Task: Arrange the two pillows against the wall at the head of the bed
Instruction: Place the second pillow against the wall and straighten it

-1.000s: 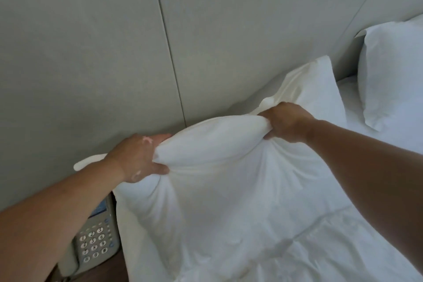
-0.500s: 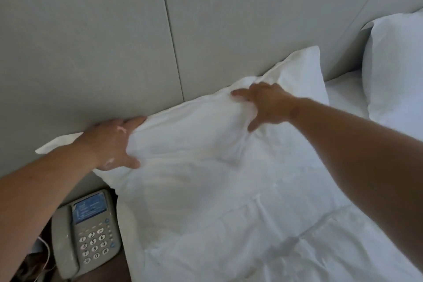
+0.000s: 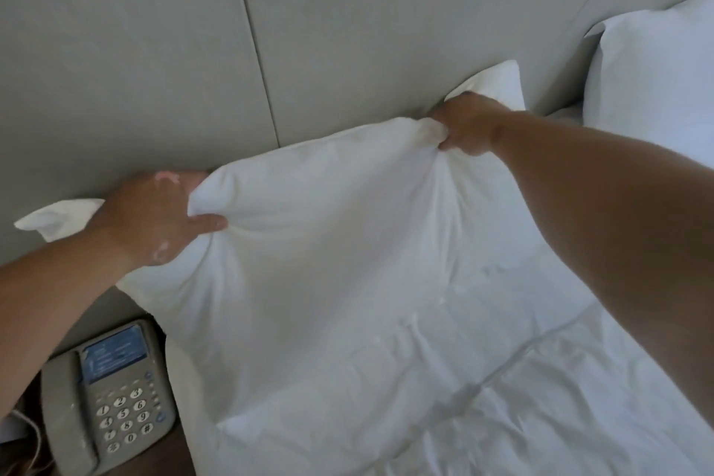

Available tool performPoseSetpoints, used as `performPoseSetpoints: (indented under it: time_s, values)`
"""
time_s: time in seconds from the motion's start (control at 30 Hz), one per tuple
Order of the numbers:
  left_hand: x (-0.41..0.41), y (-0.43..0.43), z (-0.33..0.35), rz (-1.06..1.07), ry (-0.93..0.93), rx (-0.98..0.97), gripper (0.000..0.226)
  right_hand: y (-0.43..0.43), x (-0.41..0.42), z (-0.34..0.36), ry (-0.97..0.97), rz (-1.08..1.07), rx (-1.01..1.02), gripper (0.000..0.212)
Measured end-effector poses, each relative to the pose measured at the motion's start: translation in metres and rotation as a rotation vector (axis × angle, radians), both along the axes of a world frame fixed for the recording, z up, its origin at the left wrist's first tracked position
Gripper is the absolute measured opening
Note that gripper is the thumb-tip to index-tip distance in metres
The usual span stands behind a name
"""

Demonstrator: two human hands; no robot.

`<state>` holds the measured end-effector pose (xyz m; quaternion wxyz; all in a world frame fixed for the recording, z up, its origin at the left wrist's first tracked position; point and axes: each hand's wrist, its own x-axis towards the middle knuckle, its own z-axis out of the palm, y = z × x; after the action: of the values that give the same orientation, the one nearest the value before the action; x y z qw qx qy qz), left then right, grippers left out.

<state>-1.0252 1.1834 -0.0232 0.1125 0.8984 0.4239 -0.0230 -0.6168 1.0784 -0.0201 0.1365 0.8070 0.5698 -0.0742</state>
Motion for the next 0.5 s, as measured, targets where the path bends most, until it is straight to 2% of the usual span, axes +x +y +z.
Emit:
performPoseSetpoints:
  time_s: [0.13,0.3,0.4,0.5]
  values:
    - [0.009,0.010,0.013,-0.013,0.006,0.069,0.052,-0.001,0.008,0.003,-0.023,-0.056,0.117,0.040]
    - [-0.004,0.010,-0.014,0.093,0.055,0.096,0.056,-0.015,-0.013,-0.031,-0.003,-0.069,0.208,0.033]
    - [-0.005,0.000,-0.028,0.122,0.077,0.093,0.059,-0.018,-0.021,-0.046,-0.068,-0.057,0.153,0.045]
    - [-0.003,0.000,-0.025,0.112,0.081,0.082,0.061,-0.018,-0.023,-0.039,-0.005,-0.077,0.165,0.058]
